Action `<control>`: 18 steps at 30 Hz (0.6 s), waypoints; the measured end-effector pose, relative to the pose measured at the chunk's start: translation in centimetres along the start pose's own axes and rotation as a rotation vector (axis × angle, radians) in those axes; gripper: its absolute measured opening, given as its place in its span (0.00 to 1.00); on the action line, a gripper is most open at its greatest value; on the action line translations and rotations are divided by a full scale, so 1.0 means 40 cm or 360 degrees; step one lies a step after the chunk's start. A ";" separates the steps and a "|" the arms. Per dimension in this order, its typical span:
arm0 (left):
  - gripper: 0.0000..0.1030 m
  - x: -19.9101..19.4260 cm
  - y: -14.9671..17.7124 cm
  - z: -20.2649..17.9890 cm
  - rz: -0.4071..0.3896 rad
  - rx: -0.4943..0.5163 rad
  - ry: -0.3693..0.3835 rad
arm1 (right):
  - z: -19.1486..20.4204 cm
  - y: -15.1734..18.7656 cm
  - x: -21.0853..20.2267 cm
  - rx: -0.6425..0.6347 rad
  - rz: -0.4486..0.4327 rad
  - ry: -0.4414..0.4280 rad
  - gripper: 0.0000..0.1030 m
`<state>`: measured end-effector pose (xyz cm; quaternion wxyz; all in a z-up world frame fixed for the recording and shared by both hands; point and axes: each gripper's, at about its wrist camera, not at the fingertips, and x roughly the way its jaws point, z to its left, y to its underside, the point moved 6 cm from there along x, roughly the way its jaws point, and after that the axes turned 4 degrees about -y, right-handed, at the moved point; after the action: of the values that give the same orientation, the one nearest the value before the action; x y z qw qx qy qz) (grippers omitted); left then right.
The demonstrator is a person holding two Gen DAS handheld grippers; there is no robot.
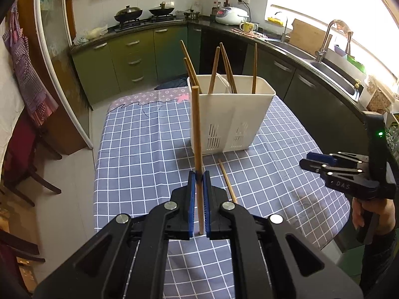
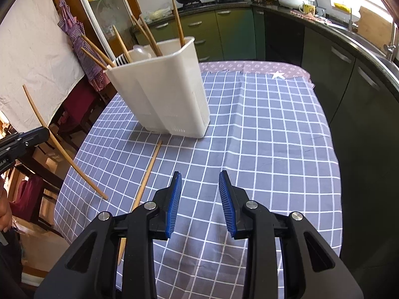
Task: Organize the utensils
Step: 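Grasp the last wooden chopstick with the right tool and lift it upright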
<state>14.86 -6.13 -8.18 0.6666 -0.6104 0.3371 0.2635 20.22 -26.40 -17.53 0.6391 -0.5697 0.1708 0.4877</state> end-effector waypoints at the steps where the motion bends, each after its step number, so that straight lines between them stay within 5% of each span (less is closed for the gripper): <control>1: 0.06 0.001 0.000 0.000 -0.0002 0.0000 0.0000 | 0.003 0.002 0.009 0.0002 0.0016 -0.0006 0.31; 10: 0.06 -0.004 0.002 0.002 -0.0006 0.0007 0.0026 | 0.104 0.015 0.159 -0.0020 0.0226 -0.0113 0.31; 18: 0.06 -0.008 0.006 -0.007 -0.0009 0.0058 0.0034 | 0.186 0.022 0.295 -0.0075 0.0369 -0.0038 0.29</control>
<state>14.43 -6.37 -8.10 0.6747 -0.6018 0.3474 0.2488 22.50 -14.78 -24.99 0.5668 -0.5552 0.2164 0.5689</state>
